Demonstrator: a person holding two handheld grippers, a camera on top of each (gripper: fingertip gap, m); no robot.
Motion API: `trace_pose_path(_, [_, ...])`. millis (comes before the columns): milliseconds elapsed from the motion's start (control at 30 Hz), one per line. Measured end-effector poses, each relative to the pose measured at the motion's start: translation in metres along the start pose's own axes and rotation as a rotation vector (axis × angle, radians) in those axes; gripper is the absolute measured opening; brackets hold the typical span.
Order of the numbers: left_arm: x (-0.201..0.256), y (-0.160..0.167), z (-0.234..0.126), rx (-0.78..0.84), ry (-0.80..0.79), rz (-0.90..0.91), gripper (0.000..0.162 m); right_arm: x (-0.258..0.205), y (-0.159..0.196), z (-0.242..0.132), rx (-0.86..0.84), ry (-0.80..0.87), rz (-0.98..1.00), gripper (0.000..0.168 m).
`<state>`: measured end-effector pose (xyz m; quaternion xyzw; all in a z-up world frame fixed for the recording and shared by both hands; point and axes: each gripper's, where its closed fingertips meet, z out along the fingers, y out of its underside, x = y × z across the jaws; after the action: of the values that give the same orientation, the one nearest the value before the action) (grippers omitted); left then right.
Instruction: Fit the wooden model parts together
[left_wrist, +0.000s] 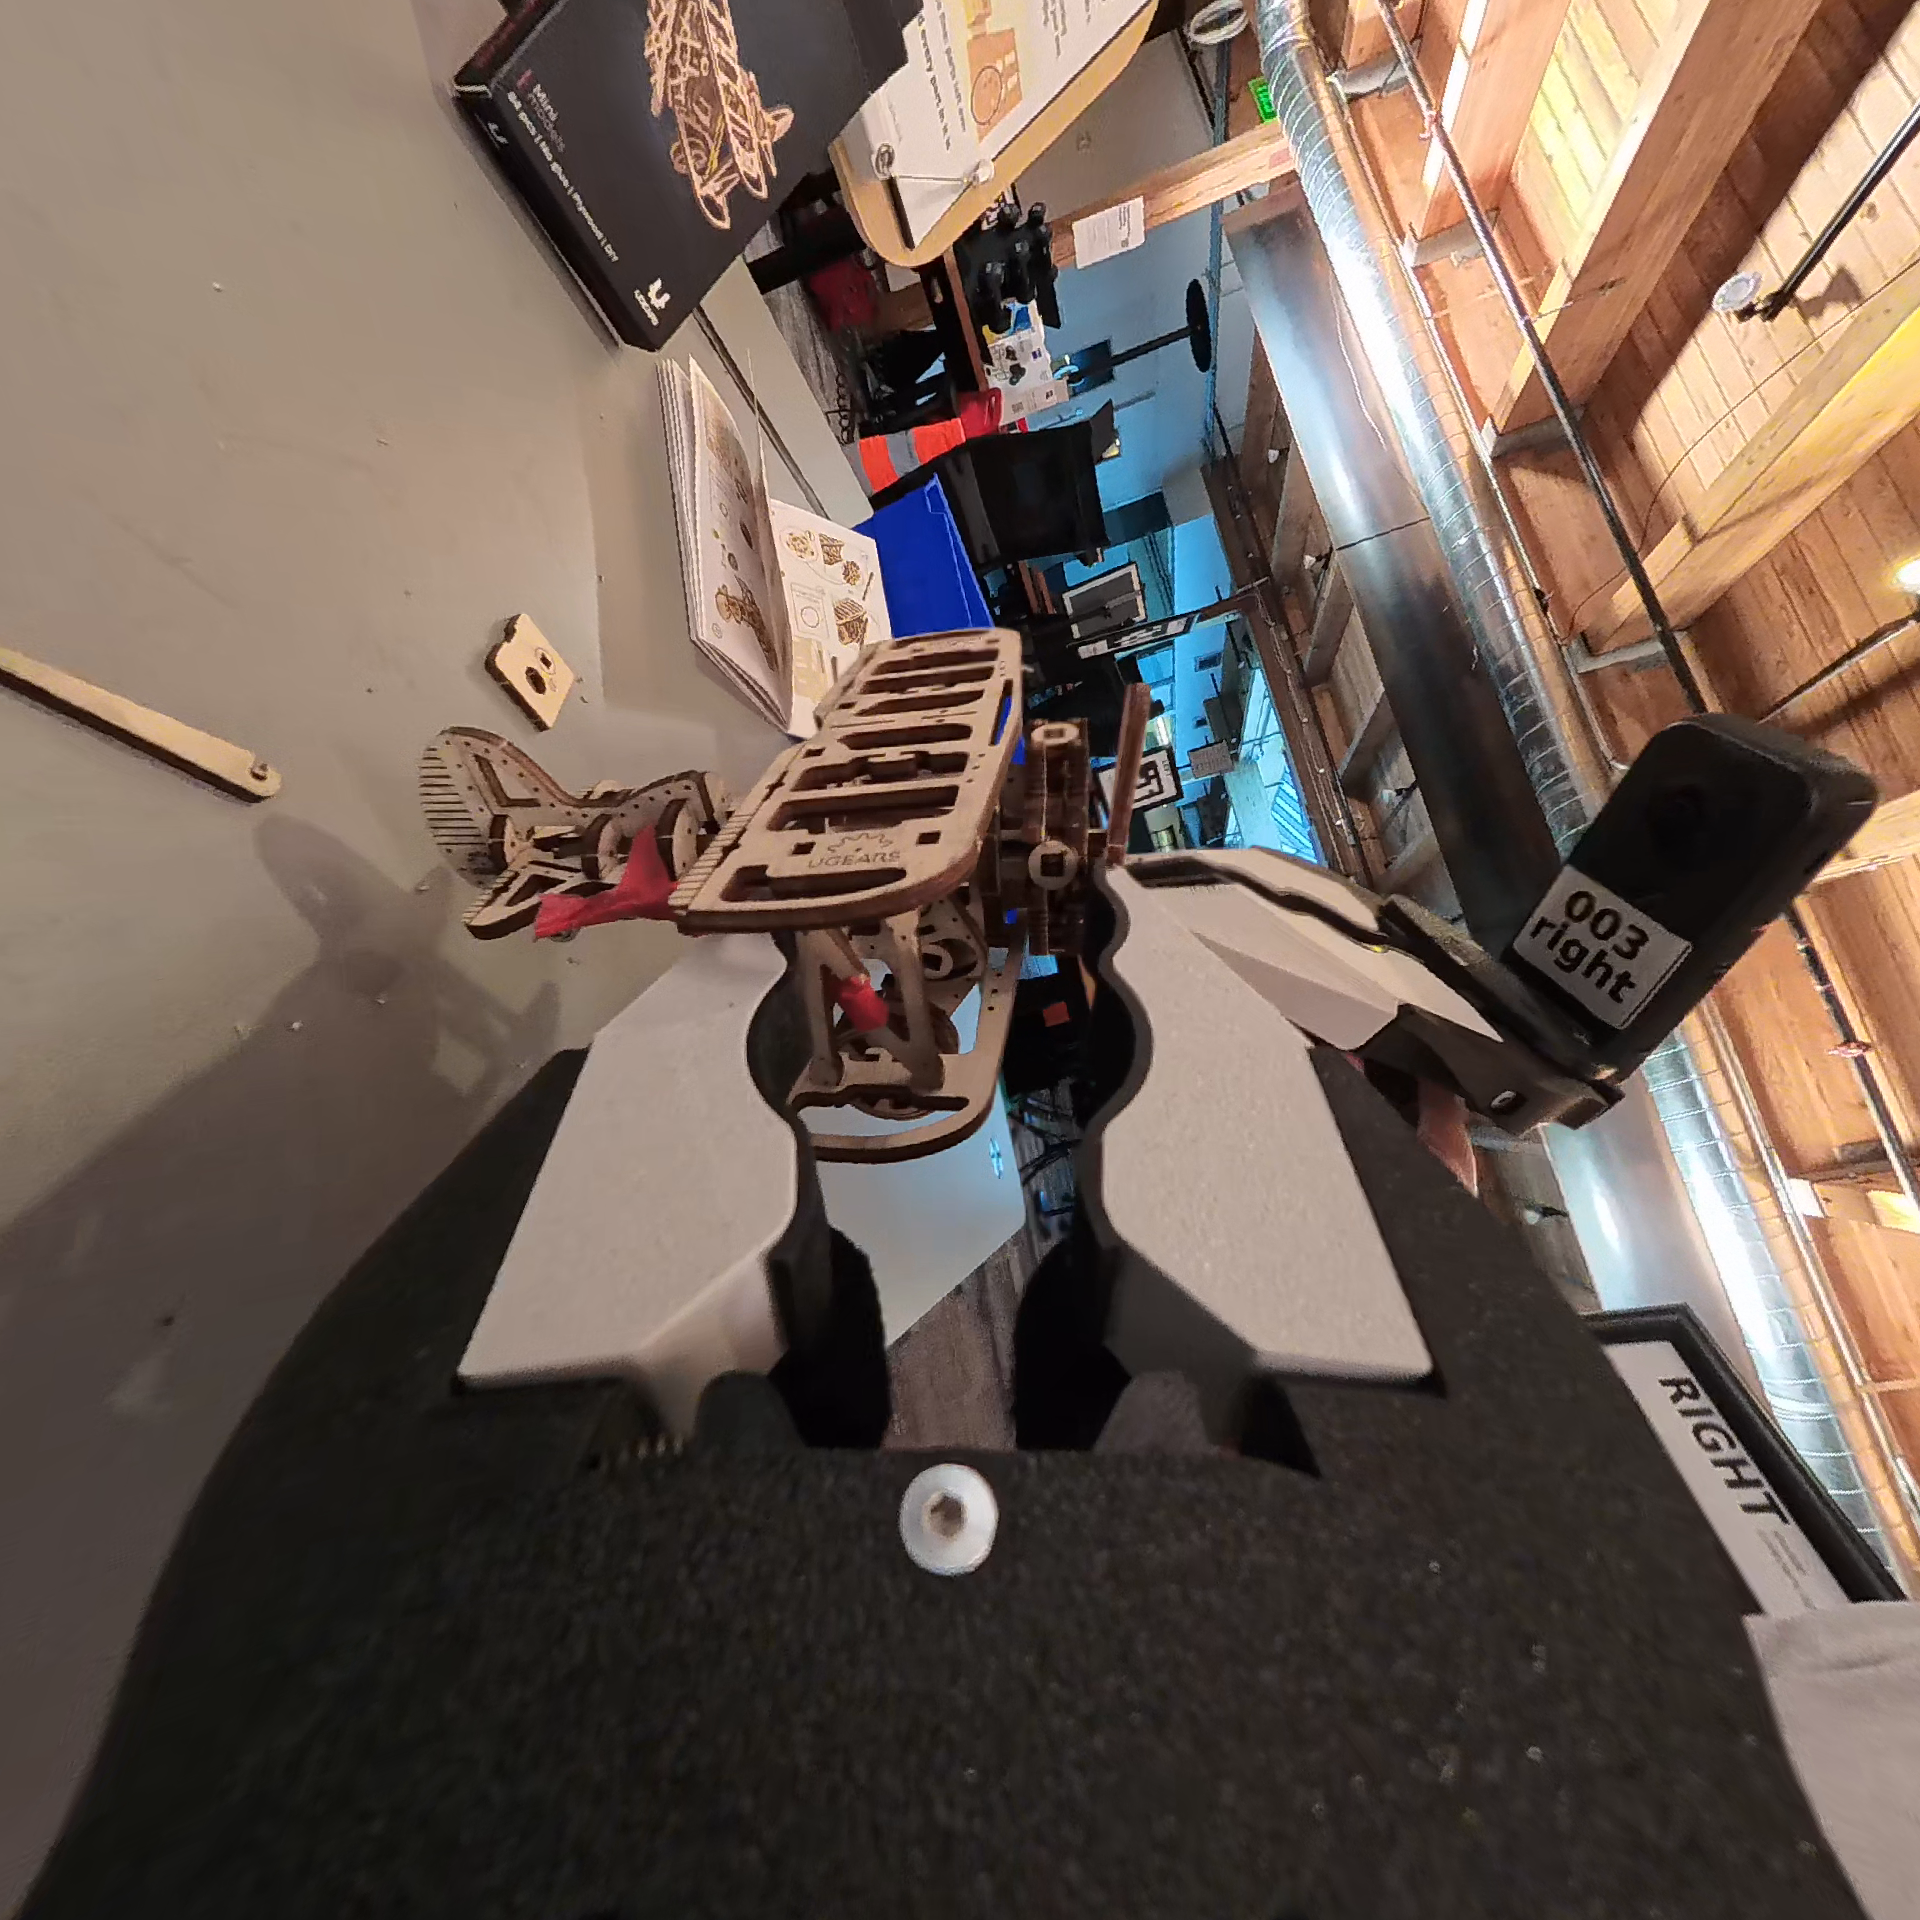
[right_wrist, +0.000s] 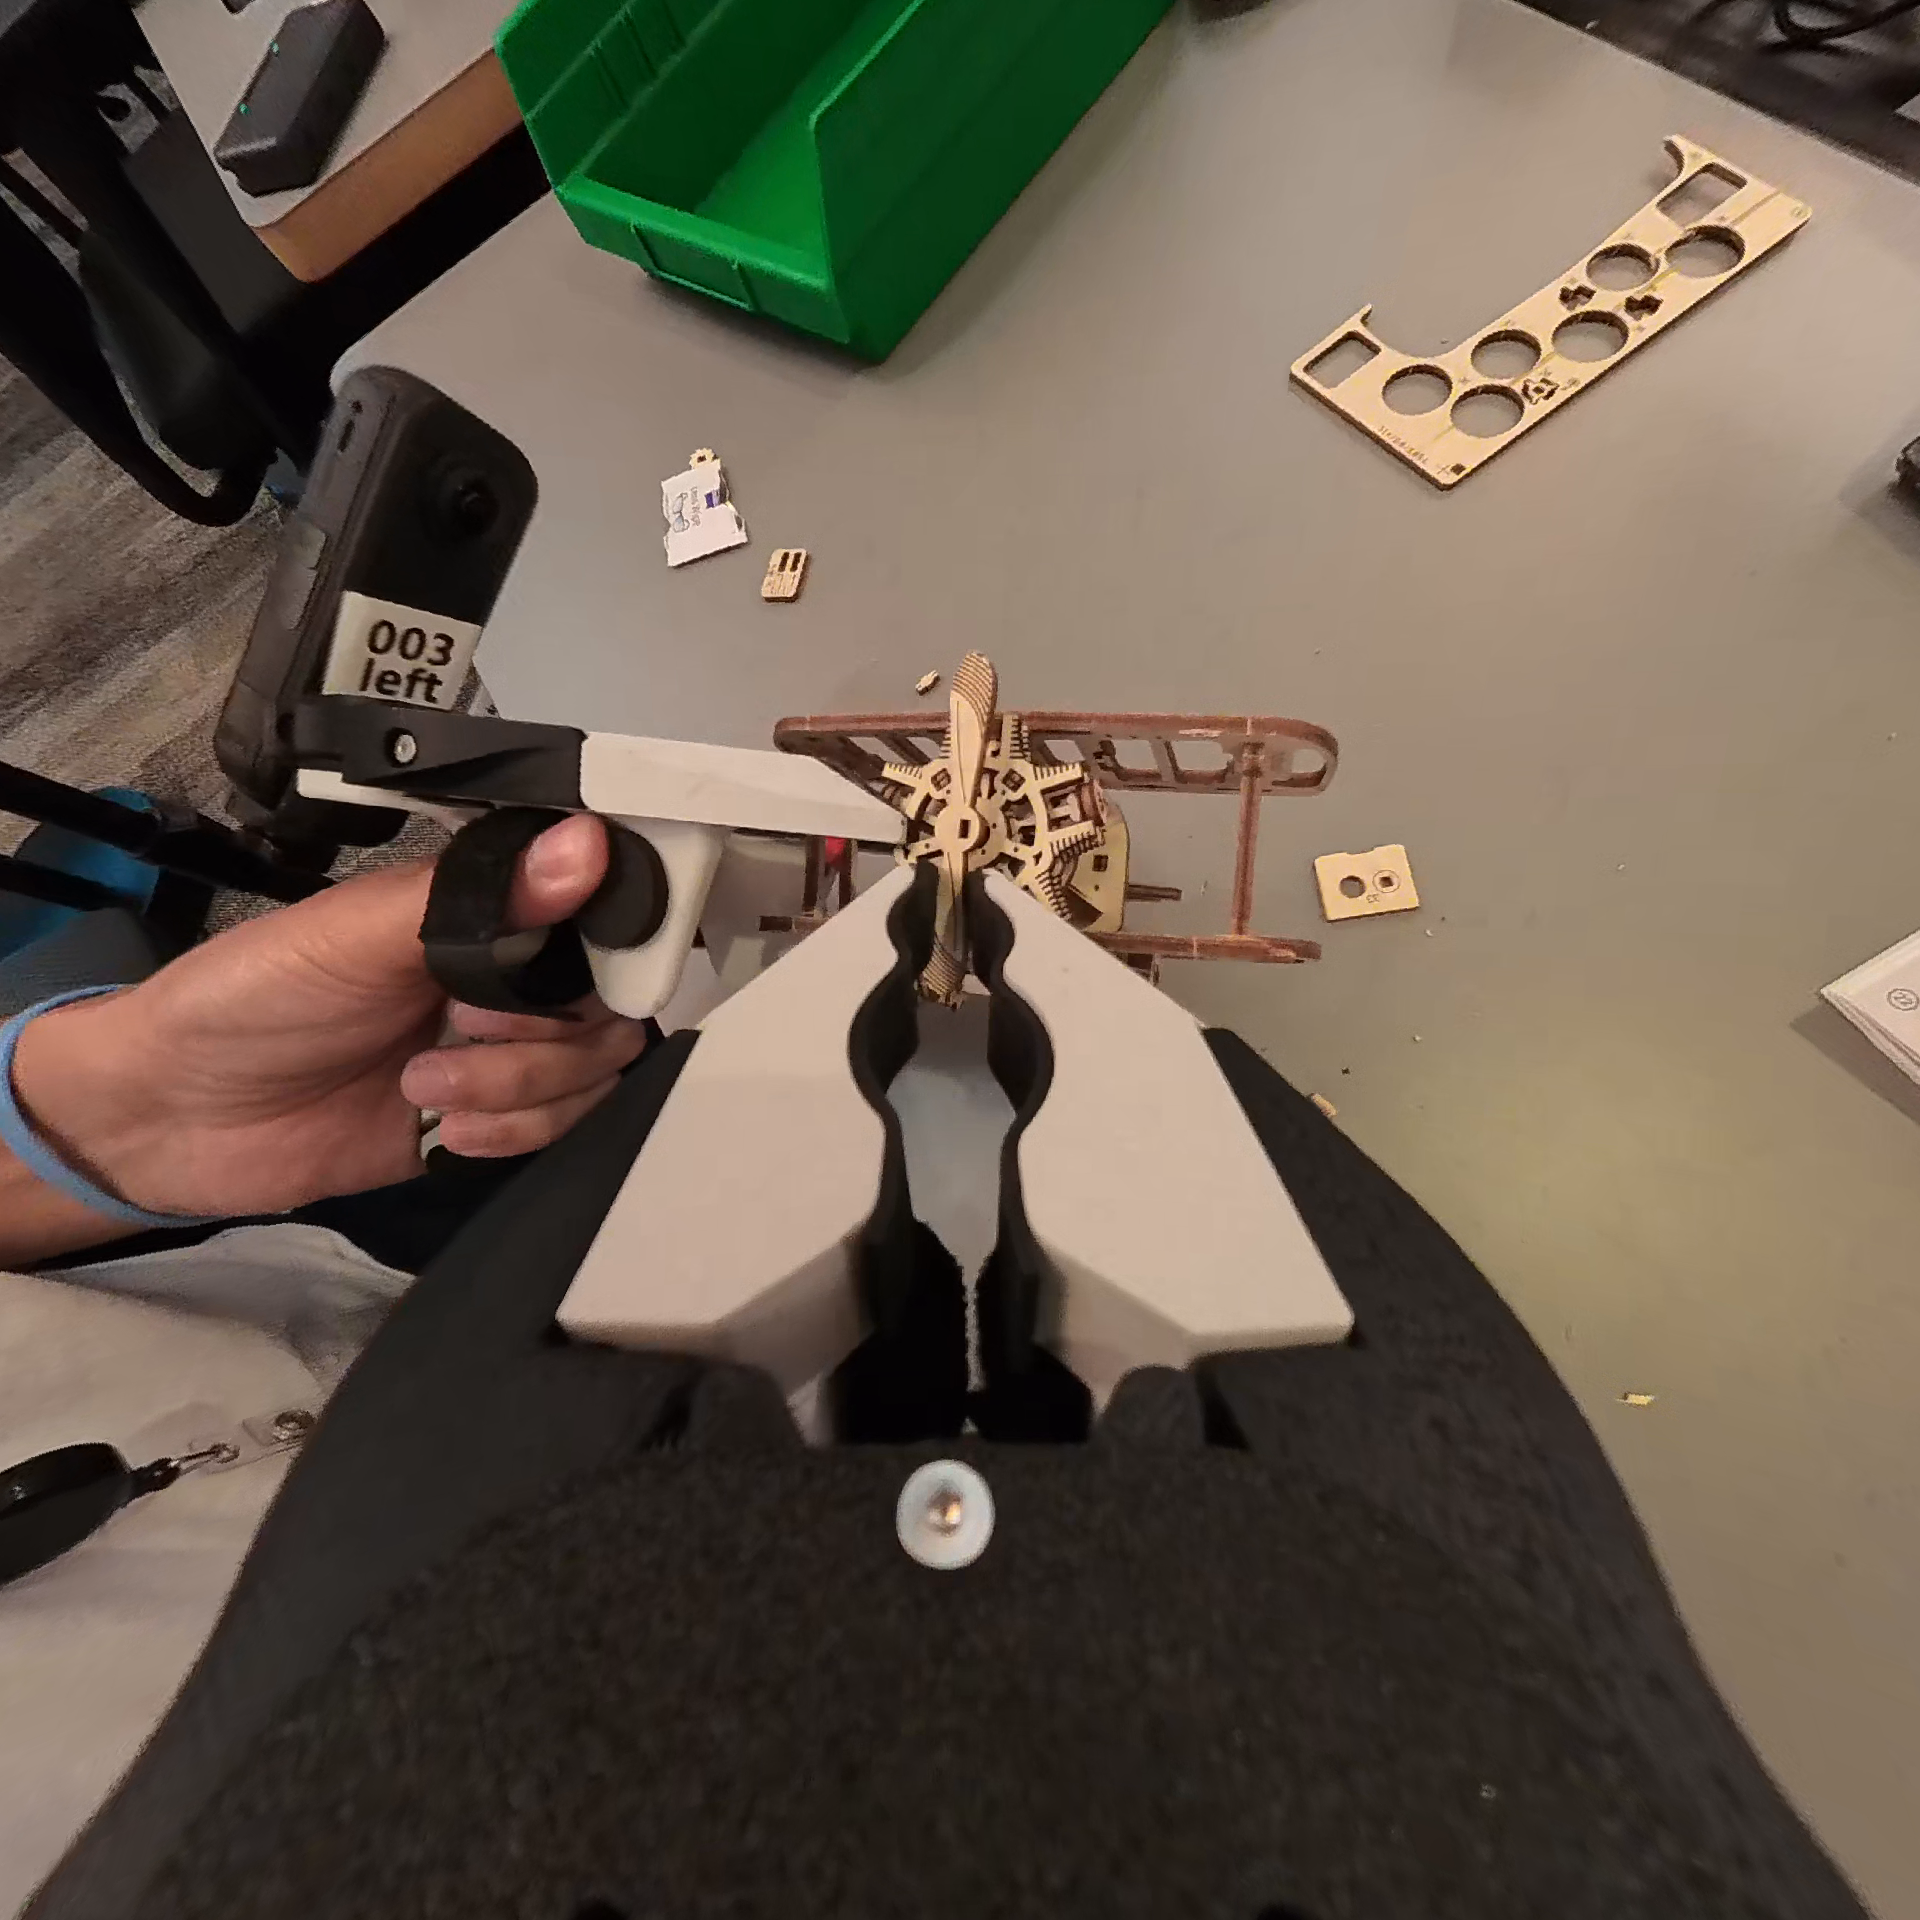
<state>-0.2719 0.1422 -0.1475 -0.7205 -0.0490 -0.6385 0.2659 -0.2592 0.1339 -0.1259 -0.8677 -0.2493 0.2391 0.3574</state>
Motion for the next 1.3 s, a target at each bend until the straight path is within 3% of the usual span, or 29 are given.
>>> trace_pose_path(500, [-0.001,0.002,0.005,0.009,0.003,-0.108,0.049,0.008,-0.006,-0.001,0.020,0.012,-0.003,0.010])
trace_pose_path(633, [-0.002,0.002,0.004,0.013,-0.007,-0.112,0.049,0.010,-0.015,-0.008,0.095,0.031,-0.027,0.013])
trace_pose_path(733, [0.000,0.000,0.003,0.034,-0.002,-0.127,0.048,0.019,-0.019,-0.016,0.179,0.044,-0.025,0.031])
trace_pose_path(833, [0.004,0.000,0.001,0.052,0.008,-0.120,0.048,0.011,-0.011,-0.014,0.207,-0.143,0.141,0.045])
trace_pose_path(933, [0.007,0.001,0.001,0.068,0.022,-0.104,0.049,0.006,-0.011,-0.013,0.260,-0.258,0.254,0.044])
trace_pose_path(1167, [0.013,0.006,0.002,0.088,0.030,-0.015,0.048,0.009,-0.009,-0.008,0.247,-0.299,0.291,0.027])
trace_pose_path(1300, [0.014,0.007,0.001,0.102,0.012,0.024,0.049,0.008,-0.008,-0.009,0.245,-0.333,0.298,0.026])
